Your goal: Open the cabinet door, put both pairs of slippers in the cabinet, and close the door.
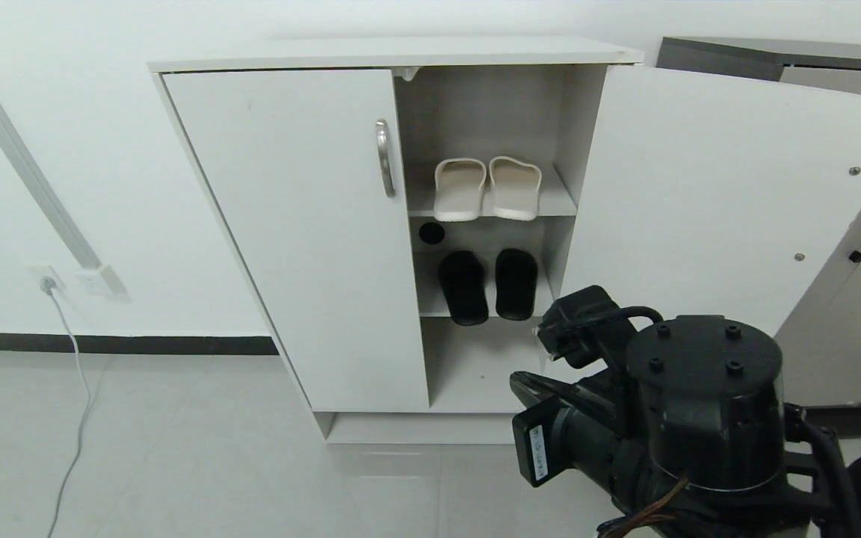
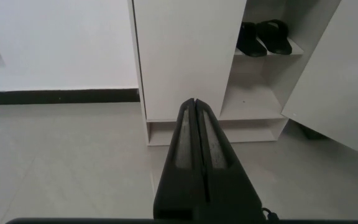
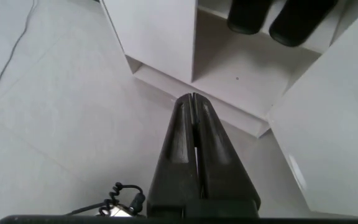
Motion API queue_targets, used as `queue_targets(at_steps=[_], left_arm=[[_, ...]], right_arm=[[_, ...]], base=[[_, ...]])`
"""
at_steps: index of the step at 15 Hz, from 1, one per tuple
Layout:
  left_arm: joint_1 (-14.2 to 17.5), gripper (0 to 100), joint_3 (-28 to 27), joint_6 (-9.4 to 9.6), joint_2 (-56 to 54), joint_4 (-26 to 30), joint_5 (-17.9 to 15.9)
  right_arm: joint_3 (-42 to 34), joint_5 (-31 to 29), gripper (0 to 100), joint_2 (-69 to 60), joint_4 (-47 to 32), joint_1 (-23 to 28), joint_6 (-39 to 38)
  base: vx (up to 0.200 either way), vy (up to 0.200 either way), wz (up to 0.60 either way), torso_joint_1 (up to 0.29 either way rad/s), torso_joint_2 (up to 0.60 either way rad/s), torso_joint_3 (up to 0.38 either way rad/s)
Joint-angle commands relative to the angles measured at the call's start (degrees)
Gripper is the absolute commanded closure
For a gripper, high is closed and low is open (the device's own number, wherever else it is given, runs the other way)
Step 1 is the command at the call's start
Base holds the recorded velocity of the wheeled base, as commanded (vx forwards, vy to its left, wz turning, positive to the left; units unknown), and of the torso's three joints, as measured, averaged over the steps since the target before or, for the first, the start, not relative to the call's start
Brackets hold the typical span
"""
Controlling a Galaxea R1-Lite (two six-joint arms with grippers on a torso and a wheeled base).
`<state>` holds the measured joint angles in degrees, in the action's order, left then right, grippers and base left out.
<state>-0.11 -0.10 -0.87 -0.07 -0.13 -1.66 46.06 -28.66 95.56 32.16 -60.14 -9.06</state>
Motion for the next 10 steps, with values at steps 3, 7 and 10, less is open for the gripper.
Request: queue_targets(at_steps=[3, 7, 10], left_arm=[[0.0, 100, 0.0, -0.1, 0.1, 0.0, 0.0], [0.0, 100, 0.0, -0.1, 0.1, 0.0, 0.0], [0.0, 100, 0.0, -0.1, 0.1, 0.0, 0.0]], right_arm=[[-0.4, 0.2, 100, 1.8, 0.3, 0.7, 0.0], [-0.6, 0.4, 100, 2.3, 0.6, 1.6, 0.0], [-0.7, 0.4, 100, 3.3, 2.0, 2.4, 0.0]], base=[[0.0, 0.0, 0.0, 0.0, 0.0, 0.0], [0.0, 0.0, 0.0, 0.0, 0.0, 0.0], [0.0, 0.0, 0.0, 0.0, 0.0, 0.0]])
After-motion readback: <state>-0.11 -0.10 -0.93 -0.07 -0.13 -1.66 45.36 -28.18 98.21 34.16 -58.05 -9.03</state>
